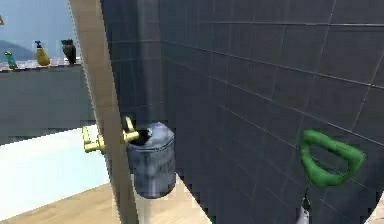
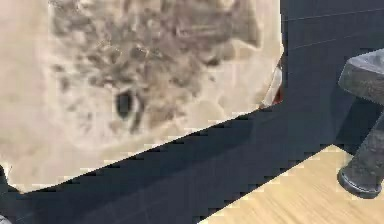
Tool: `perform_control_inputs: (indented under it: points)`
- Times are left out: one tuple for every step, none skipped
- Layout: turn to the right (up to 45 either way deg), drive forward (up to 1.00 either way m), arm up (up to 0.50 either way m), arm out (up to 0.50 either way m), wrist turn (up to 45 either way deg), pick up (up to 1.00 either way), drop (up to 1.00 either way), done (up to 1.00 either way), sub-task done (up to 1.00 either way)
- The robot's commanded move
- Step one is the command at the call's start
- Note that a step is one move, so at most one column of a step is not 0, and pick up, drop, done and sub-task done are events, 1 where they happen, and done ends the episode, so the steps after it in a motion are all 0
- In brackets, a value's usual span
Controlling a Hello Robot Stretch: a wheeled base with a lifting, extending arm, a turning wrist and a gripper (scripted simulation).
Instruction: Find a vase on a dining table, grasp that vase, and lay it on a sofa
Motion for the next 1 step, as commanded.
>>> perform_control_inputs:
  points:
    - [-45.0,0.00,0.00,0.00,0.0,0.00,0.00,0.00,0.00]
